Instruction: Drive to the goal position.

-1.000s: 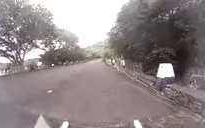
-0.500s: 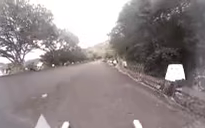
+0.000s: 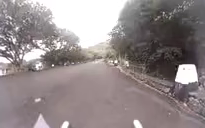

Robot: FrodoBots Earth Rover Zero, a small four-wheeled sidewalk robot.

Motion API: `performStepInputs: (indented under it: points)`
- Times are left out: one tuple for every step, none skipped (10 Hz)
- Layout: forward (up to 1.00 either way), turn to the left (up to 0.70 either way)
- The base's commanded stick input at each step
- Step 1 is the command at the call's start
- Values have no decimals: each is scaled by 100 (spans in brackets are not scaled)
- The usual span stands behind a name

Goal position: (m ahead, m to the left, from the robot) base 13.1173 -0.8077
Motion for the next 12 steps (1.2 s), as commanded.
performStepInputs:
  points:
    - [50,0]
    - [50,0]
    - [50,0]
    - [50,0]
    - [50,0]
    - [50,0]
    - [50,0]
    - [50,0]
    - [50,0]
    - [50,0]
    - [50,0]
    - [50,0]
